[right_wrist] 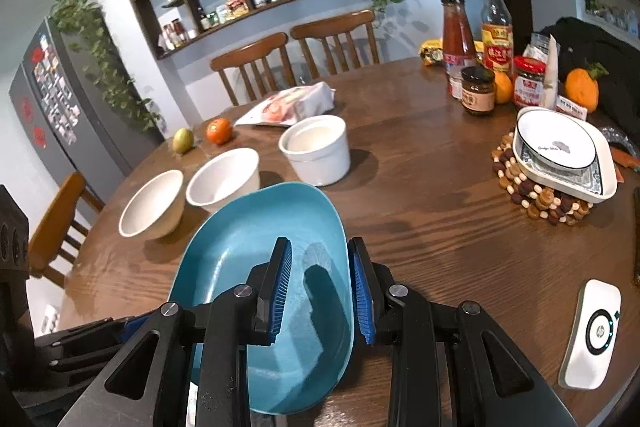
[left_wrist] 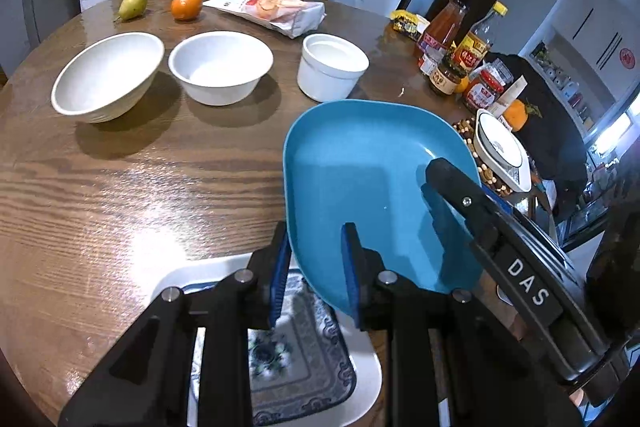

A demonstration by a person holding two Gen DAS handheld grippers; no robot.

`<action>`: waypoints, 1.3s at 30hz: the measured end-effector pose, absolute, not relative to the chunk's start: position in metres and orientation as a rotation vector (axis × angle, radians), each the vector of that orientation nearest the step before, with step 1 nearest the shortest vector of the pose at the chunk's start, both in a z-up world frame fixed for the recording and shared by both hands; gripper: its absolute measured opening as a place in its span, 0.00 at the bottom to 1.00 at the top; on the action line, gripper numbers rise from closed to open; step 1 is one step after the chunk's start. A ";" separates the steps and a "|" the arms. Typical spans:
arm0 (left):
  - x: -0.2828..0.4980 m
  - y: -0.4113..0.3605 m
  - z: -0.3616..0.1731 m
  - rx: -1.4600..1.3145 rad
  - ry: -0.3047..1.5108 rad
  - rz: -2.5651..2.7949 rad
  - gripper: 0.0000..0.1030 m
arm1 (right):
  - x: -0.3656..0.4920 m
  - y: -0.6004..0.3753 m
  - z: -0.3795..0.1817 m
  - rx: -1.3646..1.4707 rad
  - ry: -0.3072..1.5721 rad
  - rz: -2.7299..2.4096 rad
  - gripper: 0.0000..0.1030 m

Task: Organize plates and bowls
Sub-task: 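Carry the teal plate with both grippers over the stacked patterned plates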

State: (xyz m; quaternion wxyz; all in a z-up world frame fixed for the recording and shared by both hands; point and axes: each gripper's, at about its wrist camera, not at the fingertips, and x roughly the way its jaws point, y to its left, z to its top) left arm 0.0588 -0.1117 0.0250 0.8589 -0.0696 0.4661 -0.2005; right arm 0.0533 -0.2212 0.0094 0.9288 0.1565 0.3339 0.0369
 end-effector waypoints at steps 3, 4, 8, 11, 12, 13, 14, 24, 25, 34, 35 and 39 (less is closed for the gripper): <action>0.052 -0.103 0.026 -0.159 0.976 -0.420 0.21 | 0.048 -0.213 0.012 0.315 0.677 0.087 0.32; 0.050 -0.100 0.026 -0.160 0.977 -0.421 0.21 | 0.047 -0.211 0.012 0.313 0.675 0.090 0.32; 0.043 -0.086 0.026 -0.183 0.977 -0.417 0.21 | 0.041 -0.199 0.013 0.297 0.670 0.108 0.32; 0.037 -0.078 0.026 -0.192 0.980 -0.416 0.22 | 0.035 -0.189 0.014 0.275 0.665 0.114 0.32; 0.034 -0.075 0.026 -0.195 0.978 -0.415 0.22 | 0.034 -0.187 0.015 0.270 0.664 0.116 0.32; 0.031 -0.072 0.026 -0.195 0.974 -0.416 0.24 | 0.031 -0.184 0.015 0.267 0.661 0.121 0.32; 0.029 -0.071 0.026 -0.195 0.972 -0.418 0.24 | 0.030 -0.182 0.015 0.263 0.660 0.125 0.32; 0.011 -0.054 0.015 -0.197 0.987 -0.406 0.24 | 0.016 -0.161 0.009 0.230 0.668 0.141 0.32; 0.010 -0.053 0.013 -0.195 0.989 -0.401 0.24 | 0.015 -0.159 0.007 0.225 0.671 0.145 0.32; 0.001 -0.046 0.005 -0.189 1.004 -0.399 0.24 | 0.012 -0.152 -0.004 0.225 0.702 0.157 0.32; 0.001 -0.045 0.004 -0.188 1.008 -0.399 0.24 | 0.011 -0.152 -0.005 0.224 0.705 0.157 0.32; -0.001 -0.044 -0.003 -0.185 1.032 -0.400 0.24 | 0.011 -0.150 -0.011 0.219 0.721 0.159 0.32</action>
